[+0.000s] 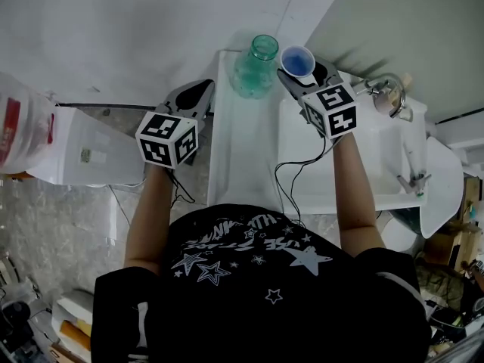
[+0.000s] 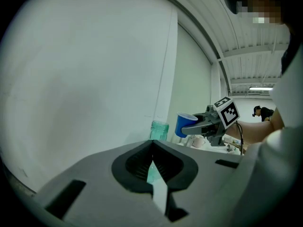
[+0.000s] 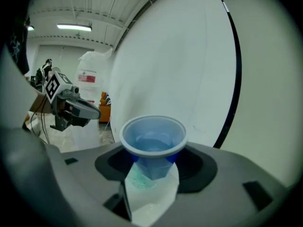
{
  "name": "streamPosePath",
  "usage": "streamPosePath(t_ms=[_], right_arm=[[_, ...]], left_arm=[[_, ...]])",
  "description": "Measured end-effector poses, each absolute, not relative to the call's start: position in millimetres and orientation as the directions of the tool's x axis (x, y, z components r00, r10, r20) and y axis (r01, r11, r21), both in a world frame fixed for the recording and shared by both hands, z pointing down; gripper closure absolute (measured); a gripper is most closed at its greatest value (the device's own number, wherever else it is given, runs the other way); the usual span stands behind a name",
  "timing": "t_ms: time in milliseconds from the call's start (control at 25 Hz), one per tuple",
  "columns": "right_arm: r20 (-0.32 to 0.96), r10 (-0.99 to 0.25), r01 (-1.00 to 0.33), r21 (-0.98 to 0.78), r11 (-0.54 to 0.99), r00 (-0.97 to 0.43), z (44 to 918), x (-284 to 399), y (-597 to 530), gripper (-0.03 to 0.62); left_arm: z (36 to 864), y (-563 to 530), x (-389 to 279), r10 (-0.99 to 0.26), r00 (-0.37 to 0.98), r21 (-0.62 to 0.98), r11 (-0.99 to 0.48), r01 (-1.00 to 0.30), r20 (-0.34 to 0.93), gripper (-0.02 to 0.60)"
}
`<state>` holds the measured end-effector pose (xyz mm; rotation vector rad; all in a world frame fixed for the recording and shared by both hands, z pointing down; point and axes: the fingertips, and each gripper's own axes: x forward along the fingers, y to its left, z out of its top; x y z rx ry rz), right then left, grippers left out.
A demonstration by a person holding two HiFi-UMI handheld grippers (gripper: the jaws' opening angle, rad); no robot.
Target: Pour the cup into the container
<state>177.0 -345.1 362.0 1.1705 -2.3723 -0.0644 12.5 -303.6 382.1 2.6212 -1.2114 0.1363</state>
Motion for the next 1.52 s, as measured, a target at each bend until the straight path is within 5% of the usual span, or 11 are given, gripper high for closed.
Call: streamPosePath(t_ms=[840,1520], right_arm=[[0.386,-0.584,-0.618,0.044,0.785,-0.714,477.2,105.9,-286.4,0.335],[0.473,-0.517,-0.61,-0.057,0.79,-0.713,566.4,74.8,-286.5,0.335]], left_arm=[[439.7,-266.4,-14.4,-0.73,0.613,0.237,-0.565,-0.79,0.302,0.571],[492.9,-260.0,-26.7,-0.711,0.59,0.302,-0.506,-0.807,0.384,0.571]])
